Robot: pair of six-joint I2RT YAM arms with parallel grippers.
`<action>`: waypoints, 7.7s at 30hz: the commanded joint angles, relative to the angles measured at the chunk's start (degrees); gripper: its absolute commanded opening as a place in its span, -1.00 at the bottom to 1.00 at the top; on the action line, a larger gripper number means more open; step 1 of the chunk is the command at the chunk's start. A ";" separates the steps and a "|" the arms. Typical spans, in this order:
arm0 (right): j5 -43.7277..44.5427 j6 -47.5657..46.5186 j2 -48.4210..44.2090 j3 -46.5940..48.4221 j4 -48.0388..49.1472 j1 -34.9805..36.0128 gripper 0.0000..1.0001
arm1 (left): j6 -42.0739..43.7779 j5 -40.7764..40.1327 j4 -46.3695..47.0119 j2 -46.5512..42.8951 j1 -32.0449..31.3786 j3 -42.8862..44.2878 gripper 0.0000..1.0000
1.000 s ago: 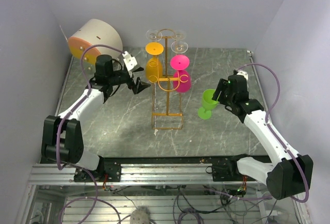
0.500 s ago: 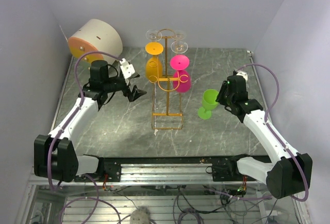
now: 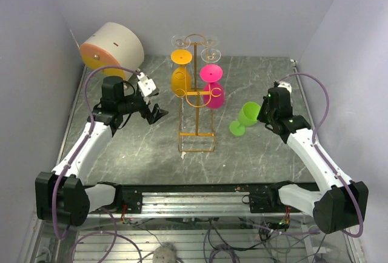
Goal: Place the wine glass upside down on the wine glass rack
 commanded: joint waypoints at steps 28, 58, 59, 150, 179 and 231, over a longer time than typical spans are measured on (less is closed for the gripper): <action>-15.66 -1.40 3.22 44.55 22.78 0.28 -1.00 | -69.91 -10.90 -20.74 -2.73 3.00 38.58 0.99; 9.02 -49.61 19.15 23.11 87.53 43.92 -1.00 | -120.68 -6.52 11.12 11.02 5.75 37.85 0.57; 8.81 -49.24 19.37 23.21 87.28 44.21 -1.00 | -120.82 -6.55 11.38 11.11 5.76 38.03 0.56; 39.29 -55.74 1.35 14.22 70.44 67.12 0.99 | -9.46 17.97 4.88 -1.58 9.64 16.64 -0.86; 48.10 -56.13 -6.92 6.04 71.95 67.05 1.00 | -40.84 26.19 51.51 16.60 2.24 11.90 -0.86; 49.08 -51.30 -8.48 3.57 64.59 64.39 1.00 | -37.58 25.33 51.64 26.09 -3.10 17.18 -0.86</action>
